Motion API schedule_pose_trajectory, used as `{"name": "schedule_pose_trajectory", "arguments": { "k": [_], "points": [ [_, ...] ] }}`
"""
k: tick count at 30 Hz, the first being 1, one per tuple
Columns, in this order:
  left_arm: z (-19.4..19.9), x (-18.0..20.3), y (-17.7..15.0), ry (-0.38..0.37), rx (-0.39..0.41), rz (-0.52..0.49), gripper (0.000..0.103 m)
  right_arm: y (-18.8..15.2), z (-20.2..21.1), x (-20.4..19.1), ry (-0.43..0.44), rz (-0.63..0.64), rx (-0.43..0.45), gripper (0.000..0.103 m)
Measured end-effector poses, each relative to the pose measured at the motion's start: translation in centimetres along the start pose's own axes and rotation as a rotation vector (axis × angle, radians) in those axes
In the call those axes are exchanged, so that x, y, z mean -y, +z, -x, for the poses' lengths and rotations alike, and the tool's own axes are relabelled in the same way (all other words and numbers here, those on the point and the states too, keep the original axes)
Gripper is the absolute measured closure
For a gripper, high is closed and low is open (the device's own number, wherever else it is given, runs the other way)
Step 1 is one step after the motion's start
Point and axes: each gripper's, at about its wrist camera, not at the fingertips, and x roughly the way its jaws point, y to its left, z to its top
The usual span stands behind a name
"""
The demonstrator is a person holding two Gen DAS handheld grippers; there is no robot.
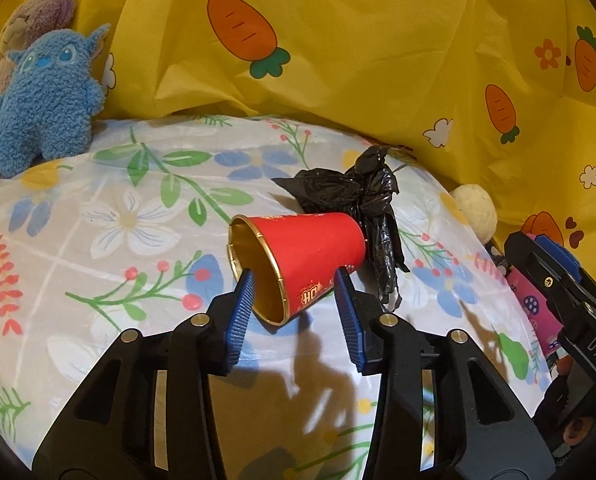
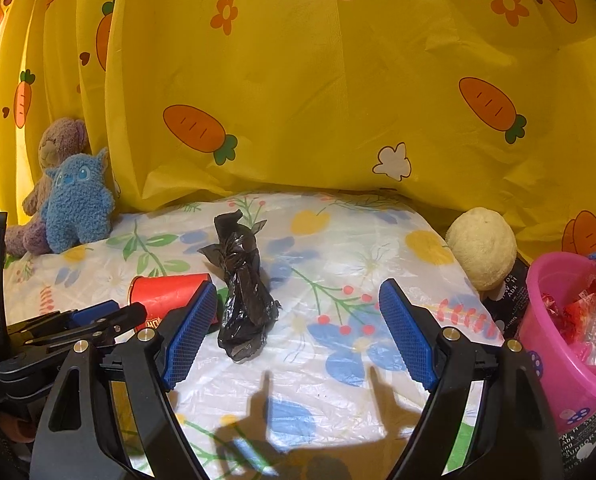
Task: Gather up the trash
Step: 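Grasp the red paper cup with the left tool while the right tool grasps the black bag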
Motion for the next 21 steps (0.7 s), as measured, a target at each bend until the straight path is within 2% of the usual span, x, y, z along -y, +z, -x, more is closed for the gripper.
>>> {"name": "schedule_pose_trajectory", "arguments": {
  "k": [2,5,10,13,15,17,19,21],
  "points": [
    [-0.7,0.1,0.0,-0.008,-0.014,-0.002,0.079,0.2,-0.6,-0.1,0.003,0.003,-0.013,0.022],
    [-1.3,0.1,-0.1,-0.023,-0.025,0.002,0.091,0.4,-1.5,-0.6,0.009,0.014,-0.025,0.024],
    [-0.9,-0.6,0.0,-0.042,0.022,0.028,0.101,0.5,-3.3,-1.4,0.03,0.024,-0.059,0.031],
    [0.2,-1.3,0.3,-0.022,0.07,0.052,0.101,0.4,-4.6,-1.8,0.046,0.016,-0.091,0.034],
    [1.0,-1.9,0.6,0.016,0.108,0.075,0.101,0.3,-5.6,-2.2,0.055,0.016,-0.116,0.035],
    [1.6,-2.7,0.9,0.09,0.146,0.091,0.101,0.2,-6.6,-2.6,0.063,0.017,-0.136,0.036],
    [2.0,-3.4,1.0,0.161,0.169,0.102,0.101,0.2,-7.7,-3.1,0.061,0.022,-0.157,0.044],
    [2.1,-4.0,1.1,0.198,0.172,0.113,0.101,0.1,-8.6,-3.4,0.067,0.015,-0.179,0.047]
  ]
}}
